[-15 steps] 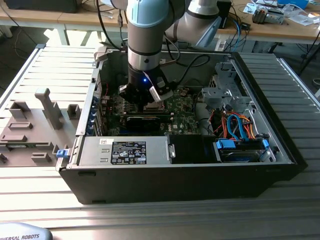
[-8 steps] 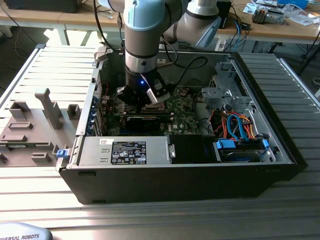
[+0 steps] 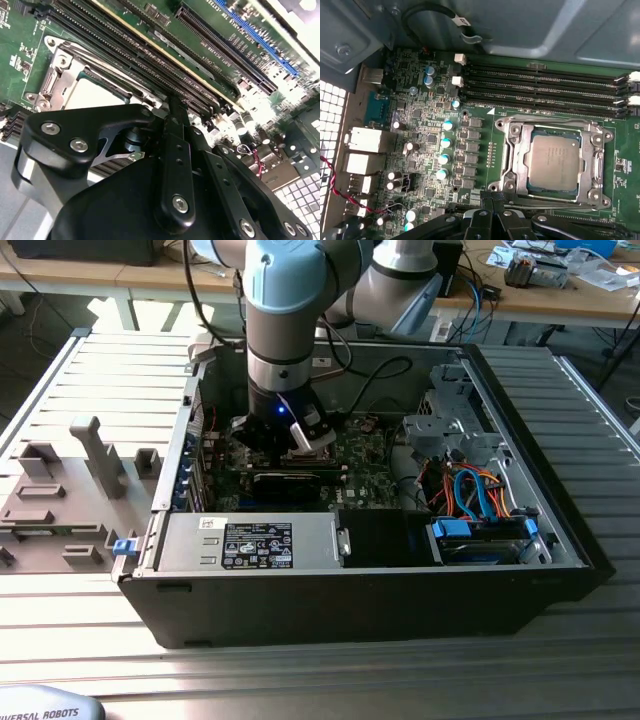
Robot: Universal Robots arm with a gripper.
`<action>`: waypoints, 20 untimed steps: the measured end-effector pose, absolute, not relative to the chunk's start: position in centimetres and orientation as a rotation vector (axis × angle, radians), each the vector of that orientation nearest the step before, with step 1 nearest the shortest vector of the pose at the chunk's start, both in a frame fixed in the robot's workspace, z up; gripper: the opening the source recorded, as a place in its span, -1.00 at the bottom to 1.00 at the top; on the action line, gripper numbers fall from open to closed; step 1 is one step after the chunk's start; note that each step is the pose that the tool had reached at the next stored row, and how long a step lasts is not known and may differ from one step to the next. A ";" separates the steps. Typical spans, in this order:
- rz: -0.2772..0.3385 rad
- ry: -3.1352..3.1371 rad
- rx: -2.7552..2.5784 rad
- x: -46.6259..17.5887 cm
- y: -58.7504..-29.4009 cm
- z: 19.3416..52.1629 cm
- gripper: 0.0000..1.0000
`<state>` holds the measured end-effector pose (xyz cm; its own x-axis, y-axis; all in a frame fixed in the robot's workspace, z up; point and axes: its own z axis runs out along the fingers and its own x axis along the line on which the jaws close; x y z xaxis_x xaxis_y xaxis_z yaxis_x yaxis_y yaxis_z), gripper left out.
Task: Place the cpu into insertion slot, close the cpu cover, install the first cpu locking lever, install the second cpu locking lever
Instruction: 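Install the second cpu locking lever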
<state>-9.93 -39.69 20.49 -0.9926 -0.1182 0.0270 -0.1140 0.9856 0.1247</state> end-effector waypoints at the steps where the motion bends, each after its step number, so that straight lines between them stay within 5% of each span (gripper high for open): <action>1: -0.198 -3.096 0.181 -9.9 -39.7 20.4 -0.79; 20: -0.230 -3.100 0.182 -10.0 -39.9 21.7 -0.79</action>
